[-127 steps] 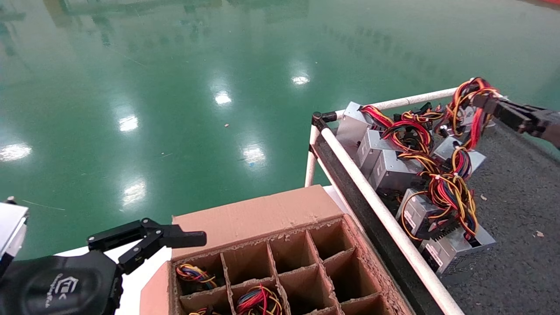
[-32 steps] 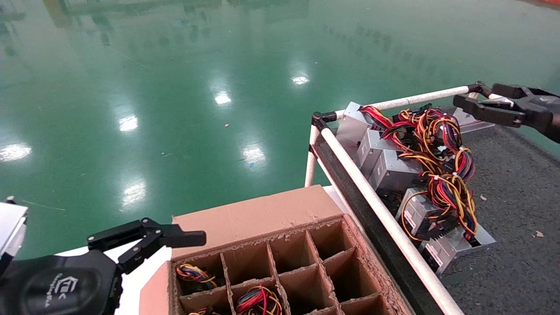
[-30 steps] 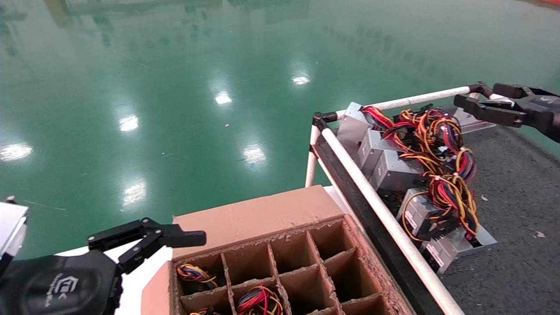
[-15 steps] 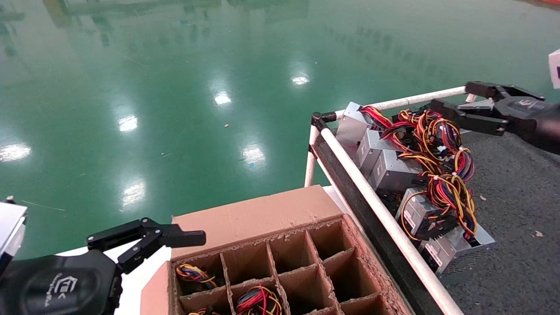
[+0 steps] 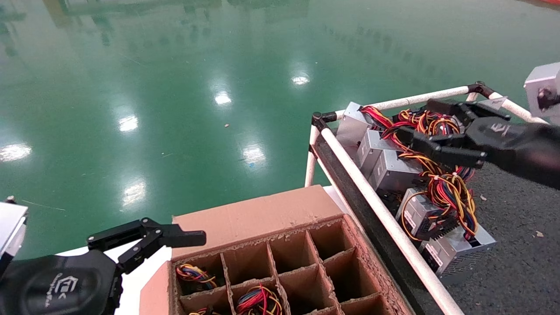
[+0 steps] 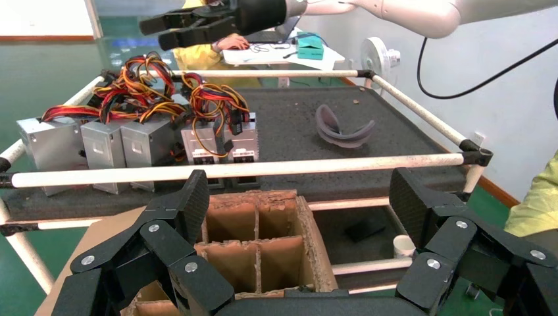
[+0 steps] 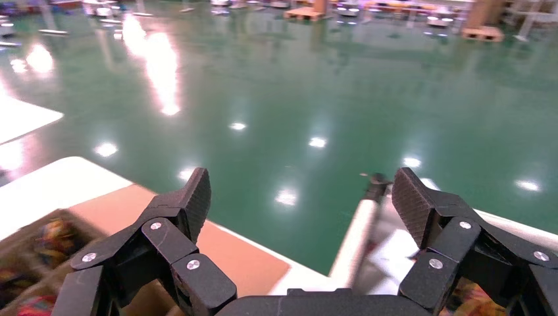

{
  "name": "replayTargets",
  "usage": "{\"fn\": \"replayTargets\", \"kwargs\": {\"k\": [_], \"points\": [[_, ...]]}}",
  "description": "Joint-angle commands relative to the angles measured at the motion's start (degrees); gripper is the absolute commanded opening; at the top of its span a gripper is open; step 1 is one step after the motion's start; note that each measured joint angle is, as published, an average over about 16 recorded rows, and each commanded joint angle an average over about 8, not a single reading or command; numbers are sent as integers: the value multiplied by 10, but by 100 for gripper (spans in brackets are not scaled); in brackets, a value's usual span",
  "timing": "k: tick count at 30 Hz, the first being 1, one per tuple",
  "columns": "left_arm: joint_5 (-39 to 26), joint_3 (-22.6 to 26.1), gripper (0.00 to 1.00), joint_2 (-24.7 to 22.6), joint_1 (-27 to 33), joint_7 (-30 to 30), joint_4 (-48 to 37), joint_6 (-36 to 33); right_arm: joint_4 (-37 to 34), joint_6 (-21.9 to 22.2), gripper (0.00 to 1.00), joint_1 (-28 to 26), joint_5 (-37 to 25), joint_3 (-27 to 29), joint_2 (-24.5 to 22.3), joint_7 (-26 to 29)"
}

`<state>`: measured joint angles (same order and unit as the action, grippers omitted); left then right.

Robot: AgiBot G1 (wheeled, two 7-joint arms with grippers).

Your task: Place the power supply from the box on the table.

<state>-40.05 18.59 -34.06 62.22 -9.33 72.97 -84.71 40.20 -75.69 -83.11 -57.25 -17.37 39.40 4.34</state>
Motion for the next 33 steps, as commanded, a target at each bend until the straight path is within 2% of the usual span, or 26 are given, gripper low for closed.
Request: {"fn": "replayTargets", "kwargs": {"k": [1, 26, 33], "points": [[0, 0, 100, 0, 0, 0, 0, 0, 22, -6, 100, 14, 10, 1, -3, 4], [0, 0, 100, 0, 0, 0, 0, 0, 294, -88, 100, 190, 136, 12, -39, 56], [0, 0, 100, 0, 0, 0, 0, 0, 347, -104, 100, 223, 160, 14, -45, 66]]}}
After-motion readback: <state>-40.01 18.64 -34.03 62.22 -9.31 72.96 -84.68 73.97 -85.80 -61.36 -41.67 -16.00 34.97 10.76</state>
